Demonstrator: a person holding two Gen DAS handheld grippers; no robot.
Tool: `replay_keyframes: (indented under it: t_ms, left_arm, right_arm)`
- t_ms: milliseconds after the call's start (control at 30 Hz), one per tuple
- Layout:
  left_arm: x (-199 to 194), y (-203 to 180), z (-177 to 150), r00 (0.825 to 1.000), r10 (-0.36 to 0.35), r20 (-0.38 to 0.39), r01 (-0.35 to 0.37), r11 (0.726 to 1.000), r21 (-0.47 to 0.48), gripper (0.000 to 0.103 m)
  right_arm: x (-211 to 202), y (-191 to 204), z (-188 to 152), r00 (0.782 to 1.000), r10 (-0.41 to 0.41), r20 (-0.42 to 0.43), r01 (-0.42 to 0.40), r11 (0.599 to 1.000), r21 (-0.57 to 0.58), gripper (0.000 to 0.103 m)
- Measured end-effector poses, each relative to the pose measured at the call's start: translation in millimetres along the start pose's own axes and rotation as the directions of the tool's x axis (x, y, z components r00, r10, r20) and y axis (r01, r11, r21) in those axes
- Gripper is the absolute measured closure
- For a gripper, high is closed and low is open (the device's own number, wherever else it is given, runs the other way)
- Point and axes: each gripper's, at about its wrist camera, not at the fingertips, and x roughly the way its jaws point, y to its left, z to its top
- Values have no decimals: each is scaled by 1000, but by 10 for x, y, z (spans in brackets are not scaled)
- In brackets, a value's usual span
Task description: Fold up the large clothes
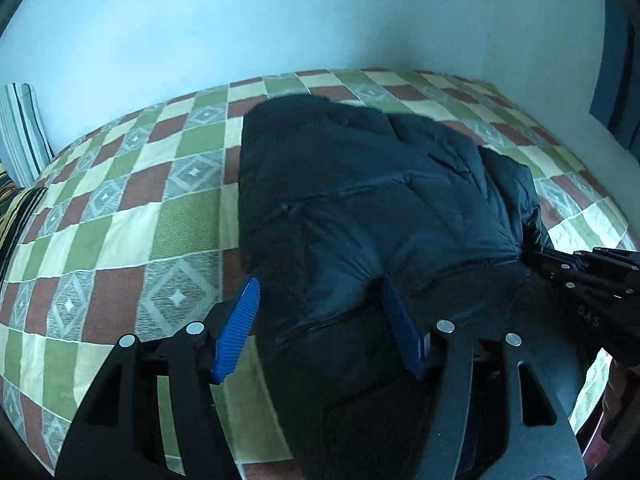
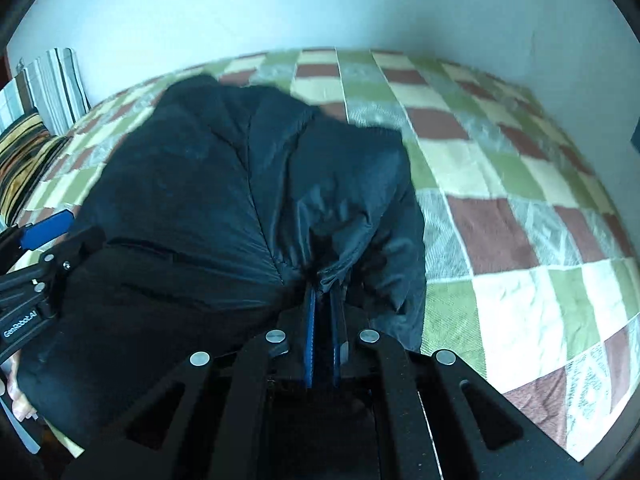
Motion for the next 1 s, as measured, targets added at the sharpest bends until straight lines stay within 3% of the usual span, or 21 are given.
replay_keyframes:
  t_ms: [267,467,667,833,1000]
  left_arm:
    - [268,-129,-39,999,23,-34,-22,999,32,39]
    - [300,-163,-38,998,47,-31,-46,998,32,39]
    - [172,-134,-32,999,47,-14,-46,999,21,40]
    - [-12,-147,-20,998,66,5,-66,998,22,41]
    - [-267,-141,-95,998,59,32,-59,998,4,41]
  right_arm:
    - [389,-245,-117,993,115,-33,-112,990,88,97]
    - [412,-300,-83,989,143,-36,-137,983,125,96]
    - [2,-273,-89,994,104,44,-109,987,116,92]
    - [-467,-133,-170,985,113,132,-122,991,61,92]
    - [-570,-51,-300,984,115,134,-116,993,-2,92]
